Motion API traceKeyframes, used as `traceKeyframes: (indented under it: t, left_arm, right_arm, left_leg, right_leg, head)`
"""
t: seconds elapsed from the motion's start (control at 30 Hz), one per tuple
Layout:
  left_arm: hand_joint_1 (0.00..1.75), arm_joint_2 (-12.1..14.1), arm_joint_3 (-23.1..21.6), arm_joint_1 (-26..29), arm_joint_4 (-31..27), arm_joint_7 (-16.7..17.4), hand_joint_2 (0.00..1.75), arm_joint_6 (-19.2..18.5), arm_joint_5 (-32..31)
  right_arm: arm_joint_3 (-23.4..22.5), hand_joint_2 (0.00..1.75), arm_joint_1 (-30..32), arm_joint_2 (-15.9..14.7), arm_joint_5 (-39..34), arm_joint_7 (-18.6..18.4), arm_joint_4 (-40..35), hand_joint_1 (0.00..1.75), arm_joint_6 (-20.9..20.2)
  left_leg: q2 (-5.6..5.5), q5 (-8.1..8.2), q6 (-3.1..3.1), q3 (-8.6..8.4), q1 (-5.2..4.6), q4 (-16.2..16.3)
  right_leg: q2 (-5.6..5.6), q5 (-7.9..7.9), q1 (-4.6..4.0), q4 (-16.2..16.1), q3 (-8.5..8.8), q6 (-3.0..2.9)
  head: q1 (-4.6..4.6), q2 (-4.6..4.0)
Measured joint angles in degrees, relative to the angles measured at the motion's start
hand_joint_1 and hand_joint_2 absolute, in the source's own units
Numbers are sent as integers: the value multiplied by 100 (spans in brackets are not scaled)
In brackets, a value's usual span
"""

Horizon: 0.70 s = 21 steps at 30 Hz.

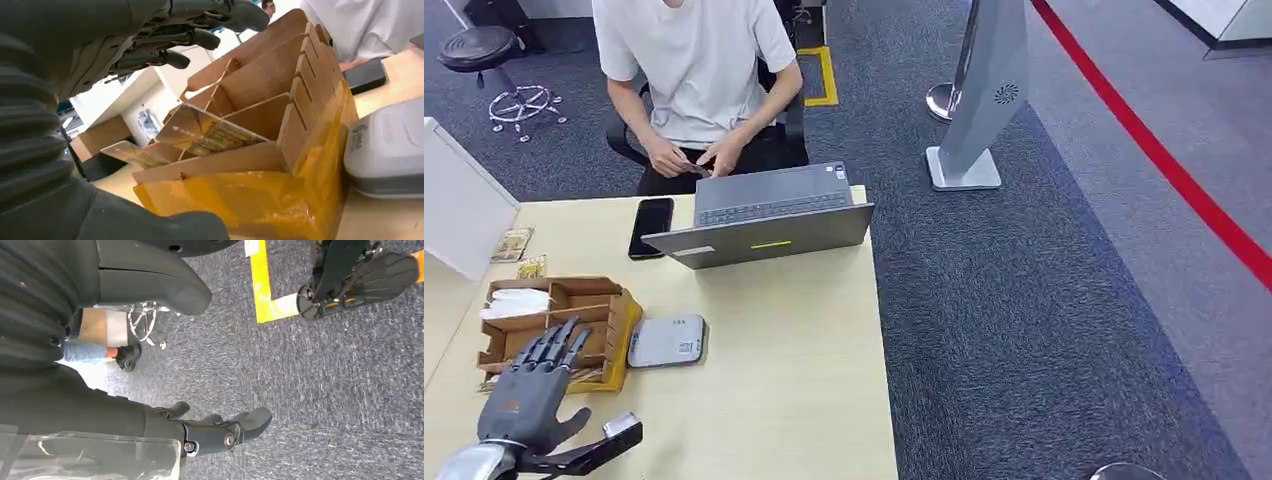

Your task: Pass the card to the sensor for recognition and then transmit it.

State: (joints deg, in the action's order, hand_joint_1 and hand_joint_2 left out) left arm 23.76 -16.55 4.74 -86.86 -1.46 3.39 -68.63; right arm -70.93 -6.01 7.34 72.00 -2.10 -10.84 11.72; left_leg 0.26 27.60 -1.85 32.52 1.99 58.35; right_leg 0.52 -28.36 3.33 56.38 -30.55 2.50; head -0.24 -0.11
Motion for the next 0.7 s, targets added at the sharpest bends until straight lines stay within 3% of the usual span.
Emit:
traceKeyframes:
  t: [0.47,0.7]
  left_arm:
    - [0,46,0,103,0,15,175,55,-2]
    - [0,52,-2,464,-142,186,175,332,68]
  right_arm:
    - [0,175,-1,-20,0,0,0,0,-15]
    - [0,175,-1,-28,7,0,0,0,-26]
  left_leg:
    - [0,0,-1,0,2,0]
    - [1,1,-1,0,2,0]
  right_leg:
    - [0,0,-1,0,0,0]
    - [0,-1,-1,0,-2,1]
  head:
    - [0,0]
    - [0,0]
